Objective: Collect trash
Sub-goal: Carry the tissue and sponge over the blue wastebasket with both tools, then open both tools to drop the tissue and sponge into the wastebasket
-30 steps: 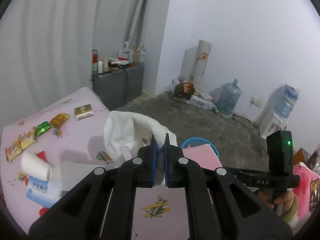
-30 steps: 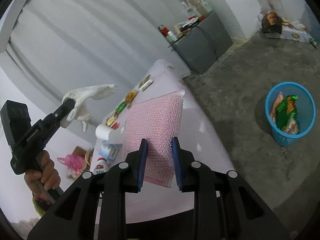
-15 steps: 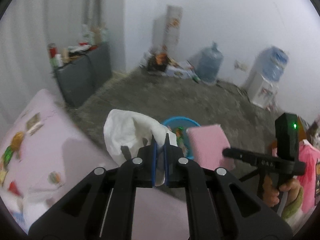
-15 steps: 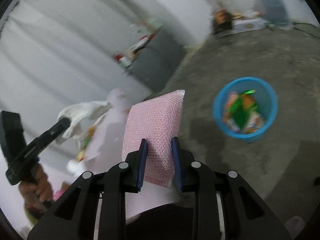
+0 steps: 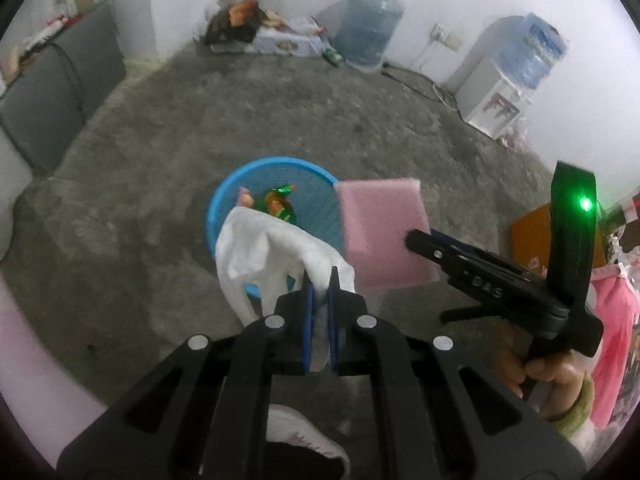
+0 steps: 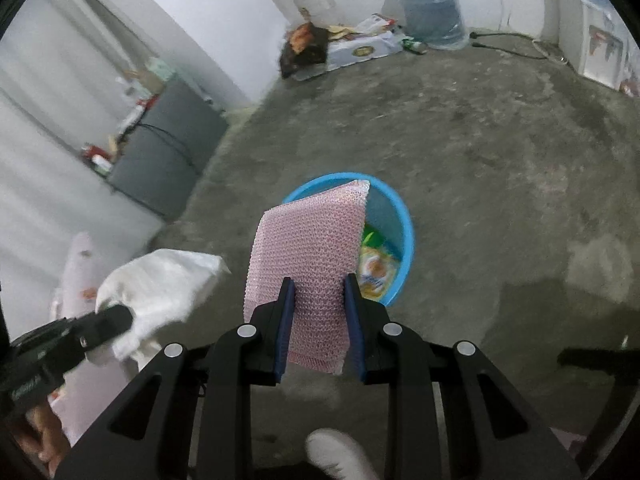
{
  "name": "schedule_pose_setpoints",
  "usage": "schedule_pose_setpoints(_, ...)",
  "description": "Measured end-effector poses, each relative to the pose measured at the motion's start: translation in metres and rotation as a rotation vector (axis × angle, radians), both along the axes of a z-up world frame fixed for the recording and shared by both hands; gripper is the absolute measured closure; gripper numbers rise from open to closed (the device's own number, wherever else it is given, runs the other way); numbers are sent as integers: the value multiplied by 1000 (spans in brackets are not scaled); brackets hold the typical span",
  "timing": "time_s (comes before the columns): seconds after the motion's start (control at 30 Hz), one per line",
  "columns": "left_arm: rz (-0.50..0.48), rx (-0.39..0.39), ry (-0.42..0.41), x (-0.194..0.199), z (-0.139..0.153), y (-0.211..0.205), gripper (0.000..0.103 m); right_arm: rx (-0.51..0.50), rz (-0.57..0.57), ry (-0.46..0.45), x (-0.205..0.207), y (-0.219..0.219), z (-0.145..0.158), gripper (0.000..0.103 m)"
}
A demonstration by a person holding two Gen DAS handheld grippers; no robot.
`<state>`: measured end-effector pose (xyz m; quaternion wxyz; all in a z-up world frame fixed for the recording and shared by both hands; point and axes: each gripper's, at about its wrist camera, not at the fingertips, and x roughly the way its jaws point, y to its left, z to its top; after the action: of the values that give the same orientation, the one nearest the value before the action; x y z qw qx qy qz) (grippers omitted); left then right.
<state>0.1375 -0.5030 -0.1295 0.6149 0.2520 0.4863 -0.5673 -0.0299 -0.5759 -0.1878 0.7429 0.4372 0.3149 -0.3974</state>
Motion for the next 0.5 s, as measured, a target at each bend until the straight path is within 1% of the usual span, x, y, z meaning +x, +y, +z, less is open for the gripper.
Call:
schedule_pose_setpoints(0.1, -5, 7, 42, 0, -22, -28, 98, 6, -17, 27, 8, -26, -21, 73)
schedule_pose_setpoints(0.13, -5, 17, 45, 1, -30, -33, 89, 13, -23, 41, 10, -31, -27, 70)
schedule_pose_setpoints(0.17, -1, 44, 49, 3, -40, -42, 74, 34, -34, 69, 13, -40, -38, 64)
schedule_pose_setpoints(0.23, 28, 81, 19, 4, -52, -49, 64, 80, -58, 82, 11, -49, -56, 63)
schedule_pose_setpoints(0.27, 44, 91, 11, 6, -55, -51, 63, 94, -67, 82, 10, -50, -59, 63)
schedule_pose_setpoints(0.3, 48, 89, 24, 6, -56, -52, 63, 100, -71, 77, 9, -47, -60, 63)
schedule_pose_setpoints(0.37, 52, 68, 36, 8, -51, -48, 55, 93, -74, 63, 4, -39, -59, 60)
schedule_pose_setpoints(0.4, 48, 59, 27, 9, -47, -46, 54, 85, -72, 59, 2, -34, -58, 57)
schedule_pose_setpoints(0.5, 31, 49, -23, 6, -35, -37, 52, 81, -65, 37, -4, -22, -53, 56)
